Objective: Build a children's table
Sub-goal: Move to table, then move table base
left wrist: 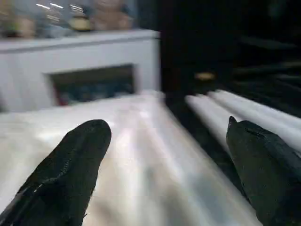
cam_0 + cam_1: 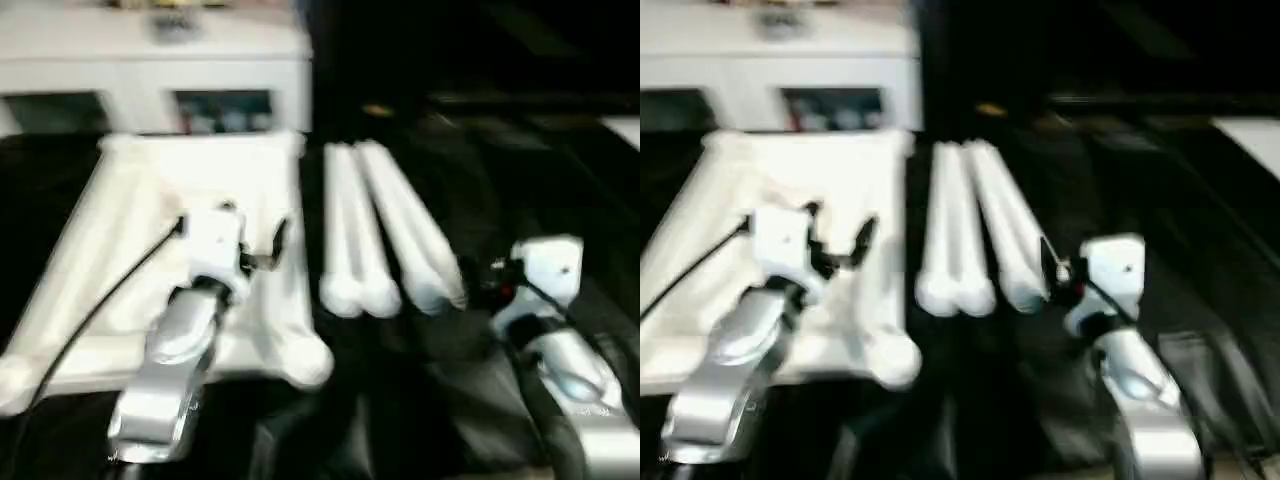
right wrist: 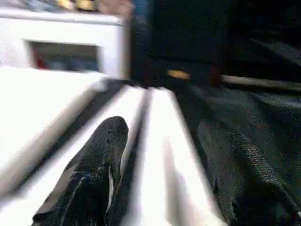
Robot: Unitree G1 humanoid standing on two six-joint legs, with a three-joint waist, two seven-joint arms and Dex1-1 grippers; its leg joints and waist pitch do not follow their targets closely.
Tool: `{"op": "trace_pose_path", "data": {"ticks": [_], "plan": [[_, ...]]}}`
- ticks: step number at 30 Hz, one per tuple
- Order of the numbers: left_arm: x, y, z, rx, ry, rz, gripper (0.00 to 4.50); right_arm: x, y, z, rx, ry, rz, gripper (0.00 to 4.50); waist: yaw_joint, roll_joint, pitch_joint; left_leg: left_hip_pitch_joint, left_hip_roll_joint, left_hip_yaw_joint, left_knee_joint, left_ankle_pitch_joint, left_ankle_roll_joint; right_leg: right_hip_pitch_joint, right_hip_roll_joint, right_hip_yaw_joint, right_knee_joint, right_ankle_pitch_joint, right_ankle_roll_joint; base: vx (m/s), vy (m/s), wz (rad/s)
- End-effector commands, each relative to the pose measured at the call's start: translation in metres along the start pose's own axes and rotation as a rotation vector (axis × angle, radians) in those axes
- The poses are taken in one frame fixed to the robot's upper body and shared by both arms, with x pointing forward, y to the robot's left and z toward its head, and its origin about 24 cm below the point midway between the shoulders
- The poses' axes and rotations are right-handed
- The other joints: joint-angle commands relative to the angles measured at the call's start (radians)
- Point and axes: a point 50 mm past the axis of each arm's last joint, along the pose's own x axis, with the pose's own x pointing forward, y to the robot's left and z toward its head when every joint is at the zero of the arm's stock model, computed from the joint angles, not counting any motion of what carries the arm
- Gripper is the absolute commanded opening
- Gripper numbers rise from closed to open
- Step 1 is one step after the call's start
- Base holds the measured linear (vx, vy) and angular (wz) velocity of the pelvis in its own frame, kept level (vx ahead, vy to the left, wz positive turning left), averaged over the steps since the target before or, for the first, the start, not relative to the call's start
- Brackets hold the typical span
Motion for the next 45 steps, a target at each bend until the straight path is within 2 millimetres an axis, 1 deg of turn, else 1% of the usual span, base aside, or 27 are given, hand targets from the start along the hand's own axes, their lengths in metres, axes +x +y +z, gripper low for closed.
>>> {"op": "trace_pose_path", "data": {"ticks": [1,2,3,4,5,6,7,8,9,10,11,13,16,18,20,21,23,25,26,29,32,34,36,37,39,42,45], "plan": [[-0.001,0.0,-0.003,-0.002,0.016,-0.017,4.46,-0.001,0.004,0.001,0.012,0.013,0.036,2.76,-0.03,0.025,-0.044,0.098,0.144,-0.092,-0.097,0.318,0.283,-0.077,-0.013,0.013,0.035,0.026,-0.127,0.193,0.067,0.04],[0.0,-0.001,-0.005,0.006,0.036,-0.041,4.46,-0.002,0.006,0.002,0.026,0.017,0.078,2.76,-0.023,0.011,-0.078,0.153,0.173,-0.146,-0.027,0.965,0.388,-0.146,-0.066,0.065,0.053,0.15,0.012,0.107,0.044,0.11],[-0.001,-0.002,-0.005,0.007,0.039,-0.053,4.46,-0.003,0.007,0.002,0.031,0.021,0.088,2.76,-0.023,0.011,-0.078,0.153,0.173,-0.146,-0.027,0.965,0.388,-0.146,-0.066,0.065,0.053,0.15,0.012,0.107,0.044,0.11],[-0.001,-0.002,-0.006,0.007,0.043,-0.07,4.46,-0.003,0.008,0.001,0.038,0.026,0.102,2.76,-0.013,-0.003,-0.074,0.127,0.124,-0.12,-0.01,1.263,0.306,-0.146,-0.084,0.092,0.021,0.297,0.072,-0.039,0.06,-0.01],[-0.003,-0.004,-0.008,0.019,0.062,-0.148,4.46,-0.004,0.011,0.001,0.06,0.042,0.164,2.76,-0.003,-0.029,-0.062,0.052,0.025,-0.062,-0.008,1.035,0.208,-0.096,-0.083,0.106,-0.028,0.418,0.051,-0.093,0.042,0.07],[-0.003,-0.005,-0.008,0.026,0.07,-0.18,4.46,-0.004,0.012,0.001,0.063,0.045,0.183,2.76,0.004,-0.044,-0.054,0.023,-0.006,-0.02,-0.033,0.65,0.16,-0.068,-0.084,0.107,-0.038,0.419,-0.008,-0.093,0.042,0.07],[-0.004,-0.006,-0.009,0.039,0.076,-0.212,4.46,-0.005,0.012,0.001,0.061,0.046,0.196,2.76,0.004,-0.044,-0.052,0.014,-0.003,-0.014,-0.043,0.499,0.141,-0.058,-0.09,0.11,-0.041,0.388,-0.036,0.0,0.0,0.0],[-0.004,-0.007,-0.009,0.049,0.084,-0.27,4.46,-0.005,0.012,0.002,0.043,0.05,0.219,2.76,0.003,-0.039,-0.051,-0.001,0.012,-0.013,-0.066,0.284,0.112,-0.036,-0.1,0.111,-0.043,0.312,-0.083,-0.042,-0.053,0.0],[-0.005,-0.007,-0.009,0.054,0.09,-0.308,4.46,-0.004,0.012,0.002,0.03,0.053,0.236,2.76,-0.003,-0.035,-0.044,-0.003,0.025,-0.013,-0.085,0.159,0.079,-0.031,-0.098,0.104,-0.048,0.242,-0.128,-0.042,-0.053,0.0],[-0.005,-0.007,-0.009,0.055,0.09,-0.31,4.46,-0.004,0.012,0.002,0.03,0.053,0.237,2.76,-0.004,-0.032,-0.041,0.0,0.031,-0.014,-0.09,0.117,0.066,-0.034,-0.095,0.1,-0.05,0.21,-0.151,-0.06,-0.048,0.02],[-0.004,-0.005,-0.01,0.09,0.107,-0.386,4.46,-0.003,0.011,0.005,0.023,0.053,0.282,2.76,-0.011,-0.029,-0.031,0.005,0.042,-0.01,-0.102,0.011,0.056,-0.041,-0.091,0.096,-0.059,0.12,-0.188,-0.074,-0.042,0.08],[-0.003,-0.002,-0.011,0.146,0.121,-0.465,4.46,-0.001,0.01,0.008,0.016,0.049,0.328,2.76,-0.015,-0.027,-0.018,0.021,0.06,0.009,-0.121,-0.227,0.023,-0.058,-0.088,0.096,-0.076,-0.135,-0.203,-0.077,-0.038,0.09],[-0.005,-0.002,-0.011,0.178,0.154,-0.594,4.46,0.002,0.006,0.012,0.003,0.042,0.388,2.76,-0.017,-0.026,-0.017,0.021,0.071,0.019,-0.129,-0.282,-0.017,-0.063,-0.093,0.095,-0.081,-0.22,-0.181,-0.069,-0.025,0.08],[-0.011,-0.003,-0.011,0.189,0.21,-0.726,4.46,0.003,0.005,0.014,-0.033,0.053,0.47,2.76,-0.012,-0.021,-0.019,0.019,0.074,0.031,-0.132,-0.256,-0.03,-0.068,-0.093,0.094,-0.079,-0.198,-0.173,0.0,0.0,0.0],[-0.016,-0.004,-0.011,0.198,0.246,-0.804,4.46,0.002,0.006,0.013,-0.054,0.07,0.537,2.76,-0.011,-0.023,-0.02,0.016,0.076,0.036,-0.132,-0.245,-0.033,-0.07,-0.091,0.092,-0.075,-0.175,-0.177,0.0,0.0,0.0],[-0.019,-0.004,-0.012,0.2,0.272,-0.843,4.46,0.0,0.006,0.013,-0.072,0.079,0.577,2.76,-0.011,-0.028,-0.019,0.01,0.077,0.038,-0.134,-0.232,-0.03,-0.066,-0.091,0.09,-0.074,-0.164,-0.179,0.0,0.0,0.0],[-0.025,-0.003,-0.013,0.222,0.3,-0.903,4.46,-0.002,0.007,0.013,-0.1,0.096,0.638,2.76,-0.01,-0.027,-0.021,0.009,0.079,0.044,-0.132,-0.198,-0.02,-0.066,-0.092,0.09,-0.072,-0.139,-0.185,0.0,0.0,0.0],[-0.032,-0.003,-0.015,0.252,0.324,-0.974,4.2,-0.006,0.007,0.012,-0.123,0.118,0.692,2.76,-0.009,-0.034,-0.023,0.006,0.082,0.048,-0.132,-0.167,-0.003,-0.062,-0.094,0.089,-0.071,-0.116,-0.191,0.0,0.0,0.0],[-0.037,-0.002,-0.017,0.257,0.343,-1.016,4.12,-0.008,0.007,0.011,-0.133,0.131,0.72,2.76,-0.008,-0.03,-0.025,0.007,0.085,0.05,-0.131,-0.14,0.004,-0.062,-0.093,0.088,-0.068,-0.087,-0.197,0.0,0.0,0.0],[-0.048,0.0,-0.023,0.233,0.438,-1.096,3.94,-0.01,0.007,0.01,-0.165,0.158,0.775,2.76,-0.011,-0.035,-0.032,0.007,0.084,0.056,-0.127,-0.063,0.033,-0.058,-0.091,0.084,-0.059,0.021,-0.226,0.0,0.0,0.0],[-0.051,0.004,-0.027,0.269,0.512,-1.108,3.64,-0.013,0.01,0.009,-0.184,0.174,0.838,2.76,-0.01,-0.032,-0.033,0.008,0.084,0.059,-0.124,-0.024,0.061,-0.058,-0.089,0.082,-0.053,0.09,-0.254,0.0,0.0,0.0],[-0.052,0.005,-0.027,0.27,0.525,-1.109,3.55,-0.013,0.01,0.009,-0.186,0.174,0.845,2.76,-0.011,-0.032,-0.03,0.008,0.086,0.06,-0.125,-0.032,0.065,-0.059,-0.09,0.082,-0.056,0.084,-0.262,0.0,0.0,0.0],[-0.053,0.006,-0.028,0.267,0.538,-1.107,3.23,-0.013,0.01,0.009,-0.192,0.172,0.847,2.76,-0.01,-0.032,-0.028,0.009,0.087,0.061,-0.127,-0.054,0.059,-0.059,-0.093,0.083,-0.058,0.054,-0.269,0.0,0.0,0.0],[-0.054,0.006,-0.028,0.265,0.546,-1.109,3.2,-0.013,0.01,0.009,-0.197,0.171,0.85,2.76,-0.011,-0.044,-0.032,0.011,0.088,0.063,-0.127,-0.075,0.053,-0.056,-0.093,0.083,-0.06,0.023,-0.268,0.0,0.0,0.0],[-0.056,0.007,-0.03,0.229,0.568,-1.099,3.07,-0.014,0.011,0.008,-0.205,0.172,0.857,2.76,-0.009,-0.037,-0.029,0.012,0.091,0.062,-0.133,-0.105,0.036,-0.06,-0.094,0.084,-0.063,-0.031,-0.259,0.0,0.0,0.0],[-0.057,0.009,-0.031,0.191,0.595,-1.074,2.77,-0.015,0.011,0.007,-0.215,0.172,0.859,2.76,-0.008,-0.037,-0.031,0.013,0.091,0.065,-0.132,-0.108,0.021,-0.06,-0.094,0.085,-0.063,-0.033,-0.253,0.0,0.0,0.0],[-0.057,0.007,-0.031,0.251,0.597,-1.058,2.5,-0.015,0.011,0.006,-0.22,0.173,0.862,2.76,-0.007,-0.039,-0.032,0.011,0.091,0.065,-0.132,-0.098,0.023,-0.058,-0.093,0.085,-0.062,-0.009,-0.248,0.0,0.0,0.0]]}}
